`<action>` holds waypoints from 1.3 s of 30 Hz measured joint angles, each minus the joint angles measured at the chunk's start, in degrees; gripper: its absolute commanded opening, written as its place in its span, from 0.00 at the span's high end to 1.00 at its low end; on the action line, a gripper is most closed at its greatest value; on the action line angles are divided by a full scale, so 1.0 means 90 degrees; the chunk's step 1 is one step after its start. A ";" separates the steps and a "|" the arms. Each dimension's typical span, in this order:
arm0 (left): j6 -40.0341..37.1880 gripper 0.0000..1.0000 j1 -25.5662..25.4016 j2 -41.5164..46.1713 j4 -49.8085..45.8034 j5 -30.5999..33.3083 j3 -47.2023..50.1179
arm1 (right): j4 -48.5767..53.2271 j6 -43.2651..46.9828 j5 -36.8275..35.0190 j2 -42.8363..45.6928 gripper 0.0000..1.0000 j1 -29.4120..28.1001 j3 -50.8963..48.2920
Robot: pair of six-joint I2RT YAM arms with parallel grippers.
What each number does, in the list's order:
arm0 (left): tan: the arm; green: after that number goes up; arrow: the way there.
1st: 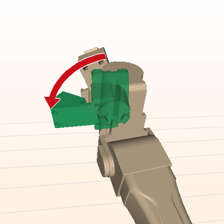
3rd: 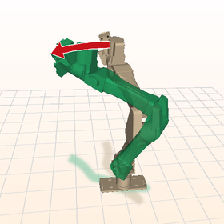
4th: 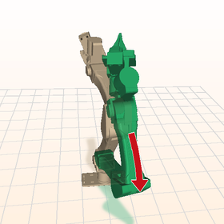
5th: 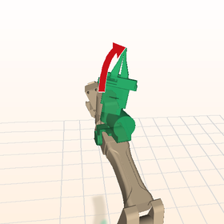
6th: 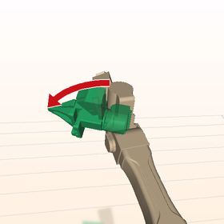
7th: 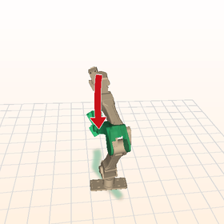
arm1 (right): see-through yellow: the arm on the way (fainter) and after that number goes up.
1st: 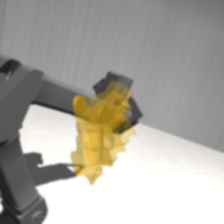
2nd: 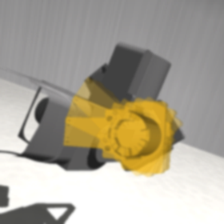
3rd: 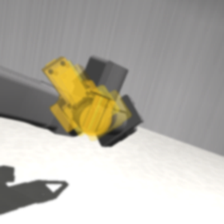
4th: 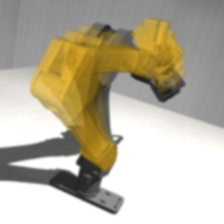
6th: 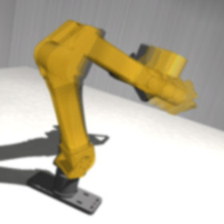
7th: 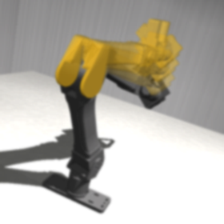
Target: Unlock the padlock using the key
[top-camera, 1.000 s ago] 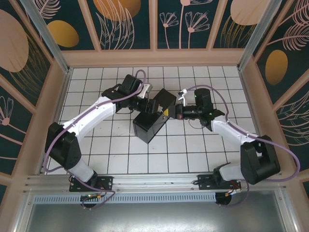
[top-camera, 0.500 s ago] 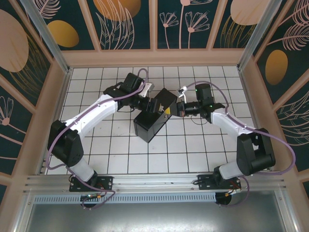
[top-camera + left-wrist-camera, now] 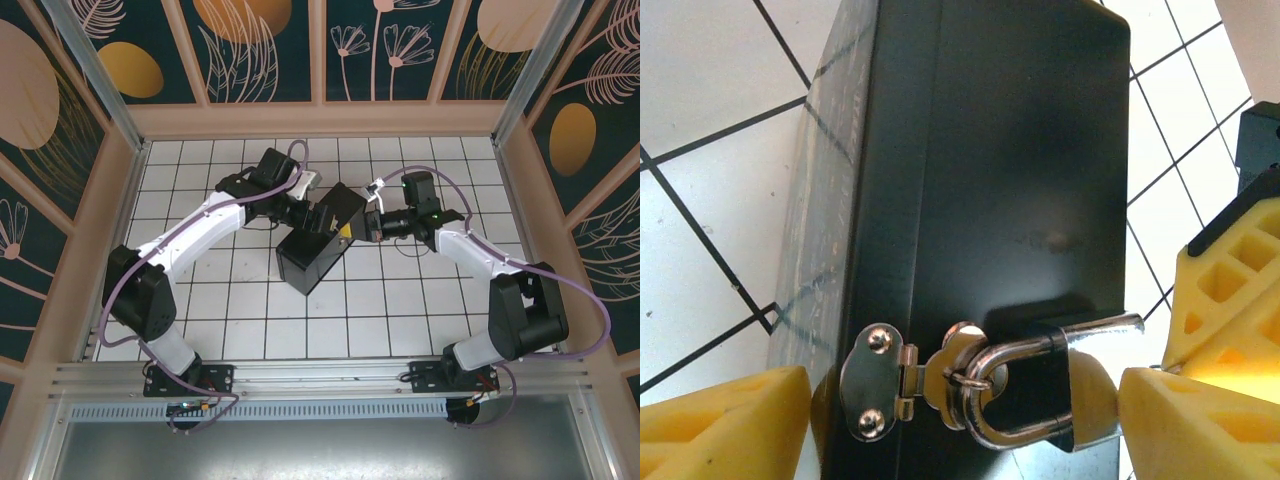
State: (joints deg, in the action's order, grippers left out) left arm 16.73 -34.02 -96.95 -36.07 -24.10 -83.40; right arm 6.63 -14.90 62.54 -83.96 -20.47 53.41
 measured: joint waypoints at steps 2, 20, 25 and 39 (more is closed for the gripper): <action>-0.0027 0.21 0.0002 -0.0051 -0.0007 -0.0017 -0.0053 | 0.0039 0.0000 -0.0017 0.0000 1.00 -0.0017 0.0000; -0.0267 0.23 0.0104 -0.0129 -0.0019 -0.0090 -0.0158 | 0.0765 0.0338 -0.0117 -0.0219 1.00 -0.0051 0.0423; -0.0408 0.23 0.0160 -0.0129 -0.0015 -0.0136 -0.0158 | 0.1511 0.0874 -0.0053 -0.0338 1.00 0.0085 0.0826; -0.0673 0.22 0.0253 -0.0279 -0.0282 0.0010 -0.0503 | 0.2543 0.1783 0.0189 -0.0707 1.00 0.0211 0.1440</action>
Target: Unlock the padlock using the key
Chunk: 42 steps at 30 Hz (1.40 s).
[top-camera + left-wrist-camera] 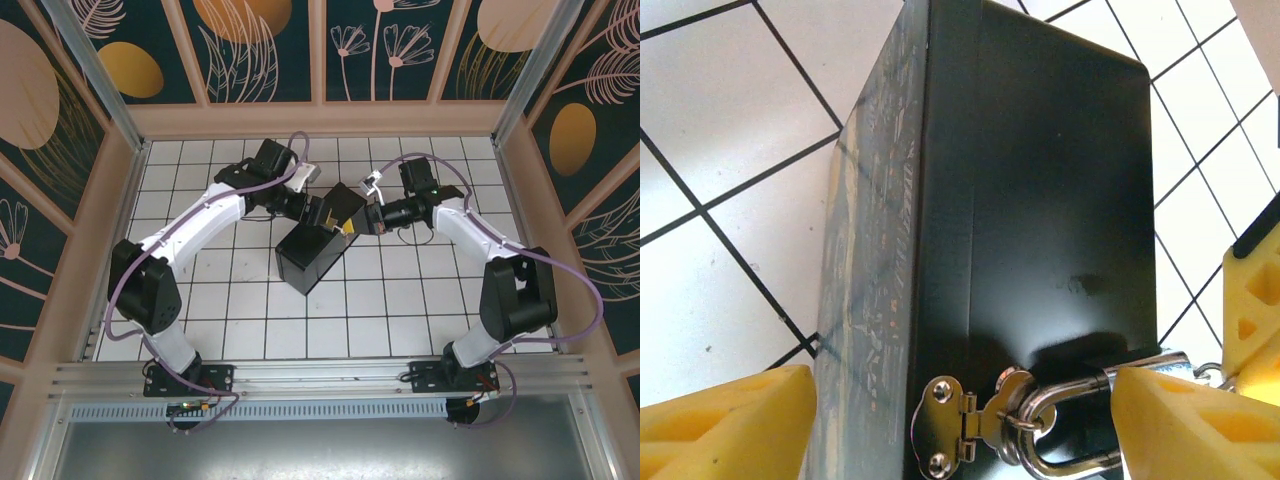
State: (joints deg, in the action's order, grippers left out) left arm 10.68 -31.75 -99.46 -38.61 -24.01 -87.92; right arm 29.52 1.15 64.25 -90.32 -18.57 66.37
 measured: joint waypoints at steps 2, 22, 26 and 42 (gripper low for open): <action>-0.0019 0.21 0.0000 -0.0056 -0.0049 0.0002 -0.0066 | 0.0012 0.0005 0.0019 -0.0029 1.00 0.0000 0.0010; -0.0114 0.23 0.0056 -0.0350 -0.0068 -0.0141 -0.0313 | -0.0862 -0.0733 0.0216 -0.0078 1.00 -0.0019 -0.0347; -0.0114 0.24 0.0058 -0.0376 -0.0070 -0.0143 -0.0335 | -0.0886 -0.0860 0.0197 -0.0078 1.00 -0.0019 -0.0335; 0.0250 0.24 0.0053 -0.0384 -0.0068 -0.0095 -0.0277 | -0.3572 -0.3543 0.0017 0.0653 1.00 -0.0017 -0.1933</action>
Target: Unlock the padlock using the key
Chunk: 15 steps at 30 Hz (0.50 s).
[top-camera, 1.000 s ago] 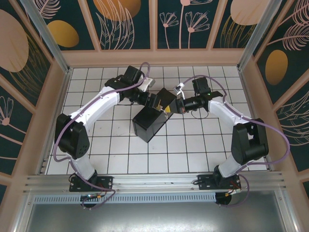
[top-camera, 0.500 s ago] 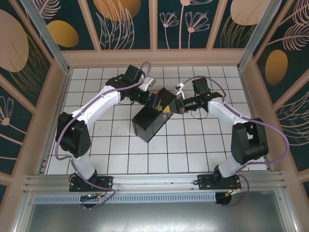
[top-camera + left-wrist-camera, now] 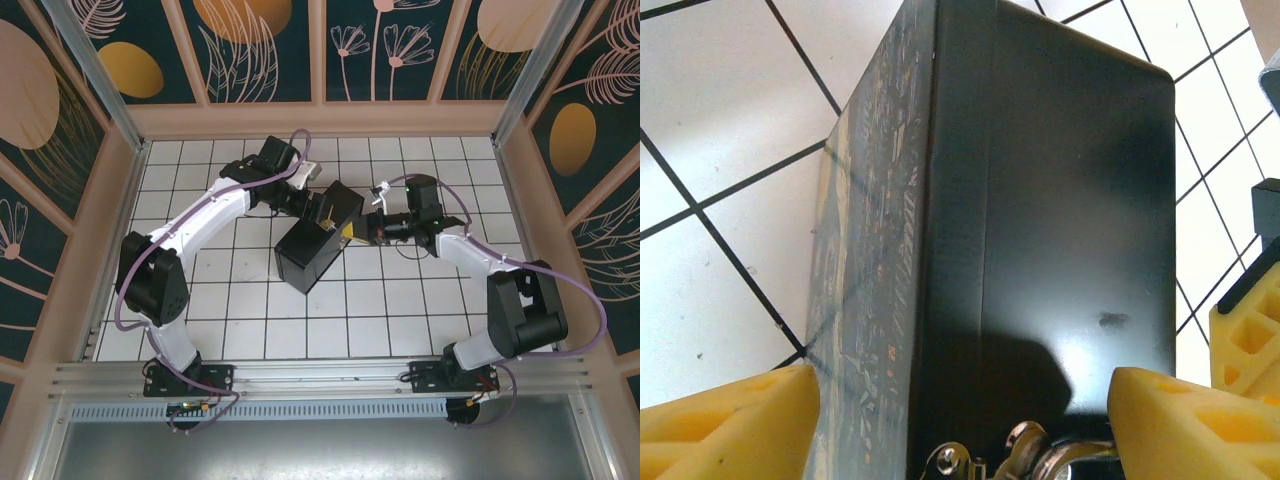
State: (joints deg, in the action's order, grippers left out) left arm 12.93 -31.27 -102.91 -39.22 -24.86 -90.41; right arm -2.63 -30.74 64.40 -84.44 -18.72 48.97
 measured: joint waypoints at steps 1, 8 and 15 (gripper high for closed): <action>0.0012 0.23 0.0000 0.0000 0.0000 0.0010 -0.0002 | -0.0029 -0.0032 0.0002 0.0000 1.00 0.0000 0.0000; 0.0192 0.21 -0.0002 -0.0073 0.0000 0.0051 -0.0017 | -0.0226 -0.0189 0.0002 0.0216 1.00 -0.0002 -0.0233; 0.0386 0.16 0.0000 -0.0073 -0.0002 0.0073 -0.0080 | -0.0646 -0.0573 -0.0005 0.0420 1.00 -0.0100 -0.0532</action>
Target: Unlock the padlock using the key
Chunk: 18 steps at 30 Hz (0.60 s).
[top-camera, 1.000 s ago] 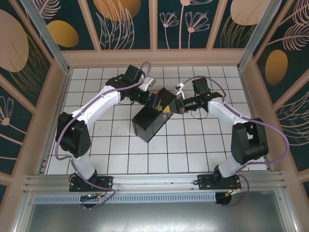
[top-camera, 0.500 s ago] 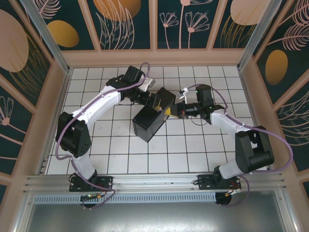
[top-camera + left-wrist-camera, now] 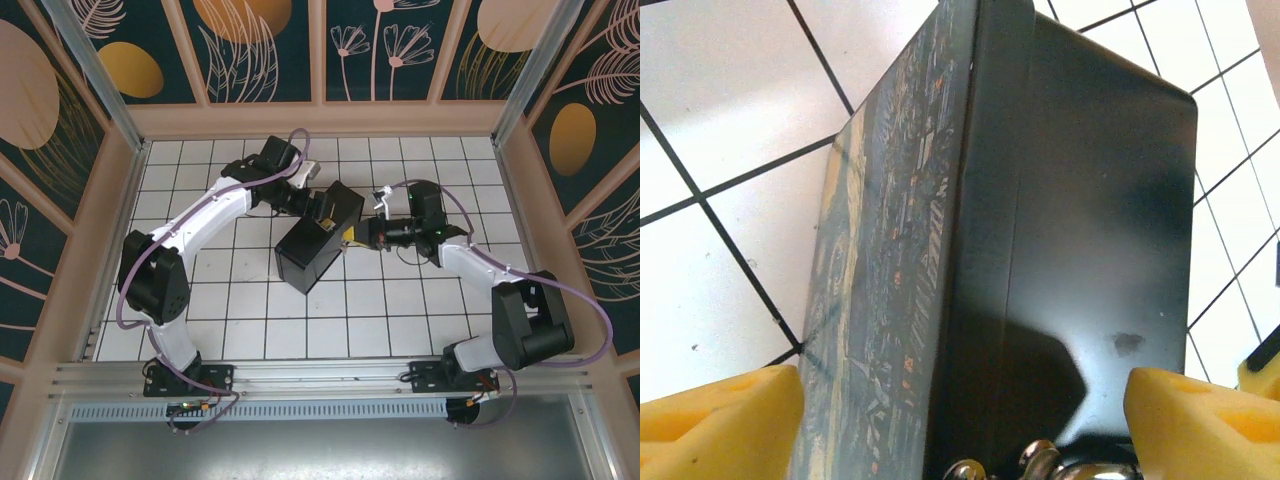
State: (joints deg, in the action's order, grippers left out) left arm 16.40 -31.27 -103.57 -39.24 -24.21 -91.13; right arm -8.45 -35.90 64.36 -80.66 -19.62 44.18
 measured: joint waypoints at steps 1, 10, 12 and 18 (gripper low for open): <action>0.0024 0.16 0.0000 0.0005 0.0000 -0.0002 -0.0007 | -0.0039 -0.0024 -0.0002 0.0000 1.00 -0.0024 0.0000; 0.0019 0.13 0.0000 0.0335 0.0002 -0.0131 0.0328 | -0.0423 -0.0248 -0.0032 0.0000 1.00 -0.0049 0.0000; 0.0017 0.12 0.0000 0.0391 0.0007 -0.0187 0.0386 | -0.0425 -0.0248 -0.0049 0.0000 1.00 -0.0049 0.0000; 0.0019 0.12 0.0000 0.0505 0.0022 -0.0272 0.0508 | -0.0425 -0.0243 -0.0051 -0.0002 1.00 -0.0049 0.0000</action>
State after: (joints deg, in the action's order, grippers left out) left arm 16.58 -31.27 -99.02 -39.05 -26.65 -86.56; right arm -12.27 -38.09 63.90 -80.68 -20.05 44.18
